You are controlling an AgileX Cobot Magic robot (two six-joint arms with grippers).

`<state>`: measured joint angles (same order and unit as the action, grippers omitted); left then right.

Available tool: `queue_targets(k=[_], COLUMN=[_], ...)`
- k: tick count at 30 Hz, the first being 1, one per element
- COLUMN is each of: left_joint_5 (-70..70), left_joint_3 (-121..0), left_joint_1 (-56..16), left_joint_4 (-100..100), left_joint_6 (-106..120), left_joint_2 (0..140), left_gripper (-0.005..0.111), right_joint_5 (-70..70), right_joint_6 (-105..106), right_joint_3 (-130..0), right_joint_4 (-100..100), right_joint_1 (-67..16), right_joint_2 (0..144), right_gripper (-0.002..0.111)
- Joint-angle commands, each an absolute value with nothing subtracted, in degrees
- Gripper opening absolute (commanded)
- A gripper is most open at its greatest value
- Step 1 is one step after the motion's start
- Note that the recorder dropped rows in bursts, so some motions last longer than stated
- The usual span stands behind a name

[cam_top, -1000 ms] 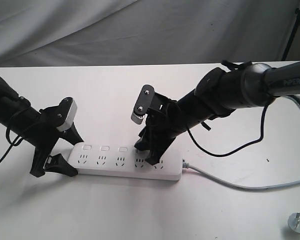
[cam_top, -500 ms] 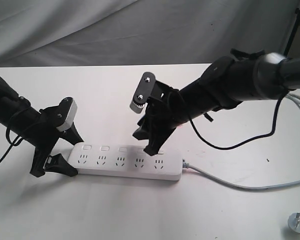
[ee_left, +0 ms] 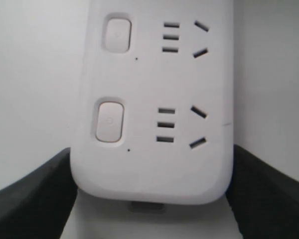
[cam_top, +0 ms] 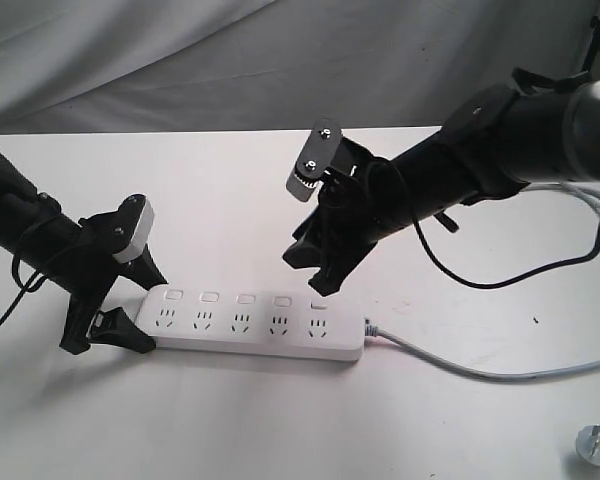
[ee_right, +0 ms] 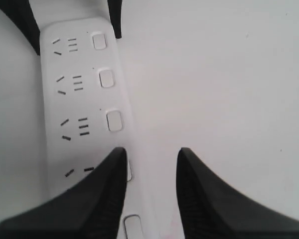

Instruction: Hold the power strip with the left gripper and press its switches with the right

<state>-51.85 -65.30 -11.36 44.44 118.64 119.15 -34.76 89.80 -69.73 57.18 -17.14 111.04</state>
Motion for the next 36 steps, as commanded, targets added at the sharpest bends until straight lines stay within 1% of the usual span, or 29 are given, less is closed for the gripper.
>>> queue_targets(k=[1, 4, 15, 36], left_joint_5=[-52.63, -52.63, -52.63, -52.63], left_joint_3=[-65.6, -65.6, -65.6, -65.6], left_joint_1=[-11.63, -11.63, -11.63, -11.63], left_joint_4=[44.94, 44.94, 44.94, 44.94], left_joint_6=[119.11, 118.88, 119.1, 119.09], left_joint_2=[119.22, 119.22, 119.22, 119.22], left_gripper=[0.069, 0.069, 0.069, 0.069], right_joint_5=[-35.13, -32.02, -30.13, -30.03], right_joint_6=[89.73, 91.23, 91.61, 92.64], right_joint_3=[-66.67, -65.11, -65.02, -65.02], right_joint_4=[56.9, 57.12, 57.35, 56.47], right_joint_1=[-15.39, -15.39, -15.39, -15.49], right_joint_2=[110.32, 110.32, 113.07, 115.53], right_gripper=[0.032, 0.032, 0.032, 0.032])
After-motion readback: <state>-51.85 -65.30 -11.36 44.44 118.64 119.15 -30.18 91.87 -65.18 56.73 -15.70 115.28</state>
